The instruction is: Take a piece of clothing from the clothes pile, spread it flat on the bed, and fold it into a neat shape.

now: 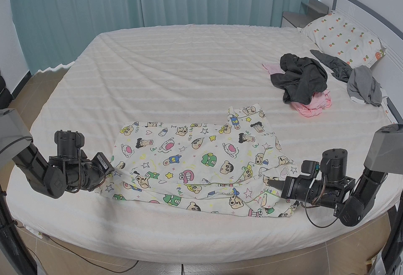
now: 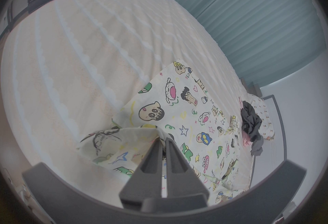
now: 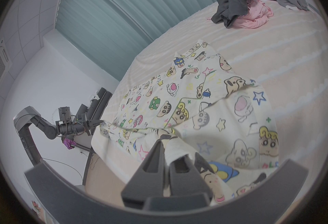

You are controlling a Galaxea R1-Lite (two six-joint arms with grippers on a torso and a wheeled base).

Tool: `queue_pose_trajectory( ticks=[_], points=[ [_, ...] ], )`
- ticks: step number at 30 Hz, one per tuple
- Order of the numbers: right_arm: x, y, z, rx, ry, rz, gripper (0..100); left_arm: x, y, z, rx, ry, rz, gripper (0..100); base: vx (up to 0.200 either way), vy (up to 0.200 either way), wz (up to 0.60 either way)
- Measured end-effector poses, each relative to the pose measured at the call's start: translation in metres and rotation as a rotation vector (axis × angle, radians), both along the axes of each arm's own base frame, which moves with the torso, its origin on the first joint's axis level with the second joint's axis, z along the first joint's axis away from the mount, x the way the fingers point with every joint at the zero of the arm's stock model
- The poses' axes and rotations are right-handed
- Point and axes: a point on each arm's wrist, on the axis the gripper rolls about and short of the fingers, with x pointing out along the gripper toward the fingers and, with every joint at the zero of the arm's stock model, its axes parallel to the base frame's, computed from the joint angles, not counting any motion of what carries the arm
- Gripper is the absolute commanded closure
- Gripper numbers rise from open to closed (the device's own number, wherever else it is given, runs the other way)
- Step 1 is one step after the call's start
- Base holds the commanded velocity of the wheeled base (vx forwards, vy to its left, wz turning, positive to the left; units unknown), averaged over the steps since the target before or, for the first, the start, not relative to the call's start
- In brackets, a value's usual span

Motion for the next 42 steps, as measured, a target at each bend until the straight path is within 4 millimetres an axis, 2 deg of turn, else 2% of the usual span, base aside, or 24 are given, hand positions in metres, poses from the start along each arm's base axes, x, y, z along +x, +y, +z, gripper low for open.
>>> queue_pose_trajectory(
  ticks=[6,7,8,18,25,33,38,42],
  points=[
    [0.023,-0.002,-0.006,0.016,-0.045,-0.034,100,0.017,-0.003,-0.006,-0.055,0.007,0.036,100,0.000,0.000,0.00],
    [0.025,-0.003,-0.008,0.017,-0.049,-0.039,100,0.020,-0.003,-0.007,-0.064,0.007,0.042,0,0.000,0.000,0.00],
    [0.028,-0.004,-0.010,0.019,-0.054,-0.045,0,0.022,-0.004,-0.007,-0.073,0.004,0.047,0,0.000,0.000,0.00],
    [0.039,-0.011,-0.016,0.110,-0.107,-0.106,0,0.033,-0.004,-0.010,-0.133,0.003,0.090,0,0.000,0.000,0.00],
    [0.032,-0.029,-0.021,0.133,-0.082,-0.166,0,0.033,0.001,-0.007,-0.253,-0.010,0.107,0,0.000,0.000,0.00],
    [0.024,-0.033,-0.020,0.133,-0.058,-0.194,0,0.019,0.012,0.008,-0.348,0.027,0.134,0,0.000,0.000,0.00],
    [0.023,-0.033,-0.018,0.117,-0.071,-0.244,0,0.005,0.009,0.014,-0.321,0.127,0.136,0,0.000,0.000,0.00],
    [0.023,-0.031,-0.016,0.112,-0.079,-0.255,0,0.005,0.002,0.027,-0.293,0.097,0.184,0,0.000,0.000,0.00]
  ],
)
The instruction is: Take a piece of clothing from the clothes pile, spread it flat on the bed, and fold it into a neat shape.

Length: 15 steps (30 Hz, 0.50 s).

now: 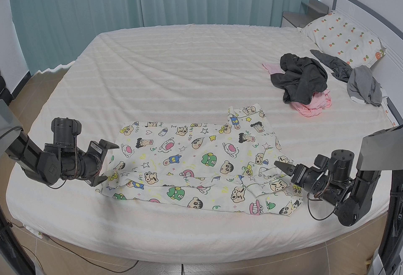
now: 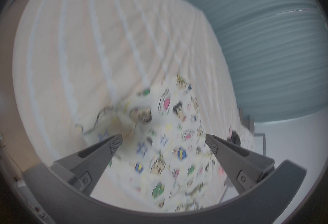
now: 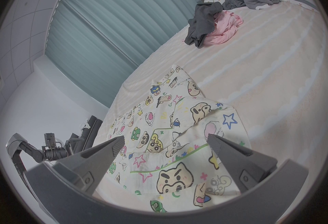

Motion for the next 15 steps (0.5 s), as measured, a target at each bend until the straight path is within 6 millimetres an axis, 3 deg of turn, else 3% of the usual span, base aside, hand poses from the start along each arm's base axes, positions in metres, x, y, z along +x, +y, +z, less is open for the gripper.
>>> queue_pose_trajectory(
  ticks=[8,15],
  points=[
    [-0.002,0.004,0.002,-0.002,-0.005,0.003,0,0.006,-0.011,0.012,0.131,-0.135,0.192,0,0.000,0.000,0.00],
    [-0.003,0.008,0.001,-0.006,-0.002,0.012,0,-0.007,-0.057,0.003,0.039,-0.146,0.011,0,0.000,0.000,0.00]
  ],
)
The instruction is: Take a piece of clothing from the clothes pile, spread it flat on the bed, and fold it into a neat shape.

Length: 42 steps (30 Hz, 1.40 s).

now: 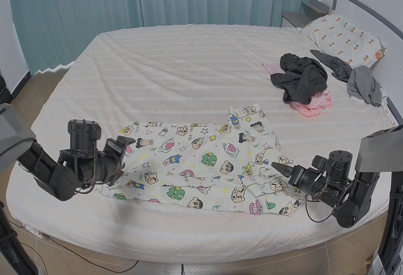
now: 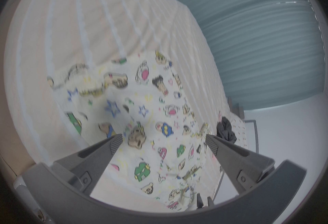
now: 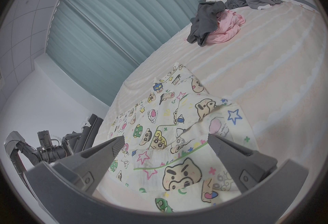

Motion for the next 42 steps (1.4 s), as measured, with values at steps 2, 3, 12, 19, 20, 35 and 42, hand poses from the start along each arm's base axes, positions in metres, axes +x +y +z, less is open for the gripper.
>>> queue_pose_trajectory(
  ticks=[2,3,12,19,20,35,42],
  points=[
    [-0.001,0.002,-0.001,-0.002,0.003,0.005,0,-0.004,-0.015,-0.007,-0.011,0.015,-0.052,0,0.000,0.000,0.00],
    [-0.001,0.002,-0.001,-0.003,0.004,0.006,0,-0.005,-0.019,-0.010,-0.012,0.025,-0.065,0,0.000,0.000,0.00],
    [-0.002,0.005,-0.005,-0.011,0.015,0.014,0,-0.004,-0.033,-0.038,0.003,0.106,-0.104,0,0.000,0.000,0.00],
    [-0.003,0.007,-0.007,-0.014,0.022,0.022,0,0.006,-0.035,-0.051,0.044,0.115,-0.059,0,0.000,0.000,0.00],
    [-0.003,0.007,-0.007,-0.014,0.023,0.023,0,0.008,-0.035,-0.053,0.052,0.115,-0.053,0,0.000,0.000,0.00],
    [-0.005,0.010,-0.008,-0.017,0.027,0.032,0,0.036,-0.017,-0.052,0.121,-0.032,0.077,0,0.000,0.000,0.00],
    [-0.005,0.010,-0.008,-0.017,0.027,0.035,0,0.045,0.004,-0.048,0.135,-0.060,0.142,0,0.000,0.000,0.00]
  ],
)
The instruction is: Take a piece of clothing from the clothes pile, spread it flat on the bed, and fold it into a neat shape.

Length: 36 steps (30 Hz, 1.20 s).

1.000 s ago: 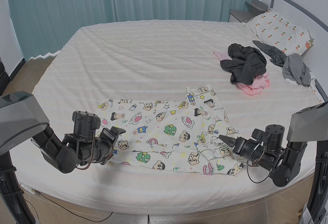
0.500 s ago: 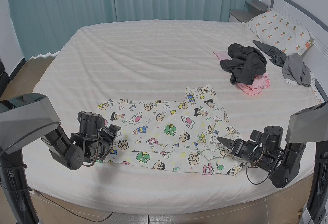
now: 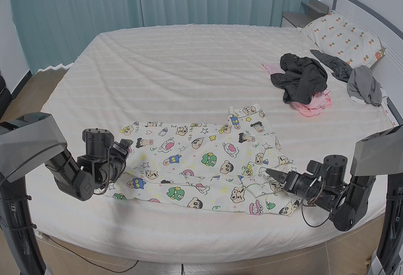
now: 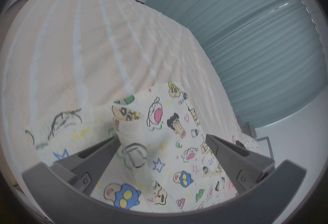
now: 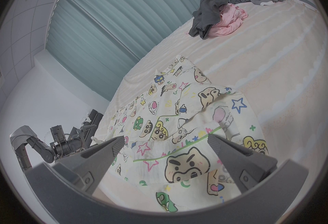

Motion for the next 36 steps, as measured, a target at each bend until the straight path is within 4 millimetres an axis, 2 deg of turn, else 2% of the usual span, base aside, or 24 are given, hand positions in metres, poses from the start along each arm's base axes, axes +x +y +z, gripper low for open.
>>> queue_pose_trajectory(
  ticks=[12,22,27,33,36],
  points=[
    [0.000,0.000,-0.002,-0.002,0.007,0.002,0,0.017,0.034,0.015,-0.027,-0.106,0.067,0,0.000,0.000,0.00],
    [0.000,0.001,-0.002,-0.002,0.008,0.003,0,0.018,0.062,0.018,-0.085,-0.144,0.001,0,0.000,0.000,0.00],
    [0.000,0.001,-0.003,-0.003,0.009,0.002,0,0.007,0.075,0.015,-0.111,-0.117,-0.170,0,0.000,0.000,0.00],
    [-0.001,0.001,-0.004,-0.005,0.015,0.004,0,-0.021,0.094,0.020,-0.116,-0.129,-0.444,0,0.000,0.000,0.00],
    [-0.003,0.001,-0.004,-0.006,0.018,0.007,0,-0.031,0.099,0.024,-0.079,-0.133,-0.500,0,0.000,0.000,0.00]
  ],
)
